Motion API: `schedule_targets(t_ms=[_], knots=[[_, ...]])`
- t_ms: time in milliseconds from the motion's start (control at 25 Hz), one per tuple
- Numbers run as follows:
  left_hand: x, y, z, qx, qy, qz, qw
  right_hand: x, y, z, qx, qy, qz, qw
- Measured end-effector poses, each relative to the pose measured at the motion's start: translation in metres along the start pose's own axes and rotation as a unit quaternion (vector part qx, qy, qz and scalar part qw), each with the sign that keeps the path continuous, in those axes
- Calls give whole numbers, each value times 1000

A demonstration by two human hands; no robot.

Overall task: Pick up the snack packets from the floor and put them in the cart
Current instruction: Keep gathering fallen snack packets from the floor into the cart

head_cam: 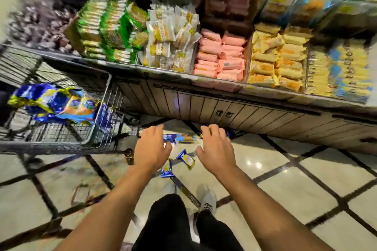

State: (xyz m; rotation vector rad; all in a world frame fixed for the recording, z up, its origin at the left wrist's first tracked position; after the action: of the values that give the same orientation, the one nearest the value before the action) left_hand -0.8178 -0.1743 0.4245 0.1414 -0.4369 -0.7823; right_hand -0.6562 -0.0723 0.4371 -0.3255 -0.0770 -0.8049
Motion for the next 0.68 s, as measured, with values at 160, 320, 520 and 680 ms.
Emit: schedule_targets(t_ms=[160,320,520,680], knots=[[10,-18,-15,20,1,54,998,-16,-9,-6,4,-13,44,999],[0,-40,-34,33,2,76,997,-33,-19,-30,8,-18,64,998],[-33,-84,-87,-23,29,42,998,-64,-24,-107,45,-21,100,994],[-71,-115,-155,-83,28,53,995,-92,-16,-197,82,-40,135,987]])
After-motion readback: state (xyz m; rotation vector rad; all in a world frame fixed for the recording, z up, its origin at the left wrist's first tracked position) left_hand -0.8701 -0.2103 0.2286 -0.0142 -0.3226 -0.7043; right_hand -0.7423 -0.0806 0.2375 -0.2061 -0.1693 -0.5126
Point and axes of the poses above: each hand's wrist, its own x-axis away from the middle knuckle, its own z-axis out of the back of the hand, y = z × x, the point moved 9 cm from there along -x, towards the middle knuckle, and after that the axes turned 7 degrees about z, right-handed, at the moved point
